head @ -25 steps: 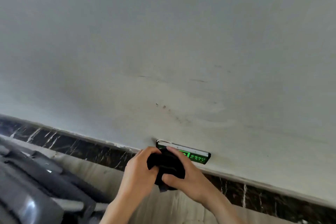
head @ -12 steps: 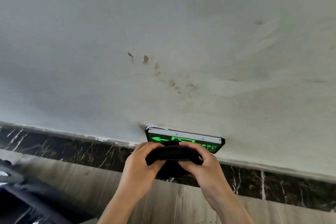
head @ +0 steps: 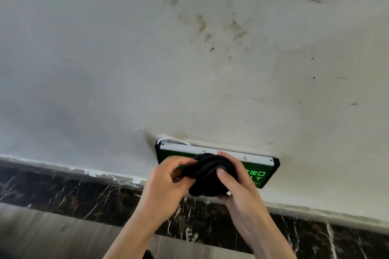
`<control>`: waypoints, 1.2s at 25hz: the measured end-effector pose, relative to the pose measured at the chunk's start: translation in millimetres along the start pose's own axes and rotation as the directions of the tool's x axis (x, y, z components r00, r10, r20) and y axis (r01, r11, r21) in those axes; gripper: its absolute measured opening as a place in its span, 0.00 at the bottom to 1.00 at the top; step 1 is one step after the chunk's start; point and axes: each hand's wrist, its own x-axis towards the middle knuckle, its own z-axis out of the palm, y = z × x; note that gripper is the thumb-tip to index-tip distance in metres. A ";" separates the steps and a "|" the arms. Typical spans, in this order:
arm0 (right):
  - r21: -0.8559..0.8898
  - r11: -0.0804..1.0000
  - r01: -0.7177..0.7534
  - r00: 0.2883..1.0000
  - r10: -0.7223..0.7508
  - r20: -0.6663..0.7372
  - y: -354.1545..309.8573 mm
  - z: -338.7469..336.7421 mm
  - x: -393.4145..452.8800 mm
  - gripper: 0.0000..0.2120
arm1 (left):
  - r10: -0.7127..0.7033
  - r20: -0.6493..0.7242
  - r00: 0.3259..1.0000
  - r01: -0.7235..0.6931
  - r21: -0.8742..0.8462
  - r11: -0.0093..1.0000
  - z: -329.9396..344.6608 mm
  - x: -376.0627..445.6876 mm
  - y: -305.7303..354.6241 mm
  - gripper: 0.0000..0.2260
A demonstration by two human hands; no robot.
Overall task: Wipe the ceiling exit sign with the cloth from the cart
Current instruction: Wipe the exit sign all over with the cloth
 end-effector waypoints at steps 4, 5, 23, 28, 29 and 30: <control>0.090 0.996 -0.011 1.000 0.009 0.022 13.7 5.6 -4.3 0.15 | 0.054 -0.076 0.996 -0.060 -0.081 0.995 15.2 -2.0 -11.0 0.18; 0.090 0.996 0.010 0.999 -0.006 -0.043 14.5 6.1 -5.3 0.13 | 0.065 -0.041 0.997 -0.067 -0.067 0.996 16.0 -3.6 -11.6 0.17; -0.115 0.973 0.199 0.946 -0.221 -0.238 9.6 -0.4 -12.2 0.27 | 0.938 0.340 0.063 -0.482 0.834 -0.270 -52.6 128.8 88.1 0.20; -0.439 0.852 0.284 0.896 -0.399 -0.194 6.3 13.6 -6.8 0.26 | 0.889 0.442 0.118 -0.363 0.853 -0.376 -70.0 158.2 89.3 0.24; -0.533 0.783 0.323 0.872 -0.464 -0.154 7.1 19.3 -3.4 0.26 | 0.883 0.452 0.125 -0.332 0.858 -0.392 -70.7 161.6 87.1 0.25; -0.624 0.685 0.377 0.833 -0.545 -0.096 8.6 25.5 1.1 0.28 | 0.880 0.458 0.124 -0.305 0.862 -0.406 -70.7 164.6 85.5 0.25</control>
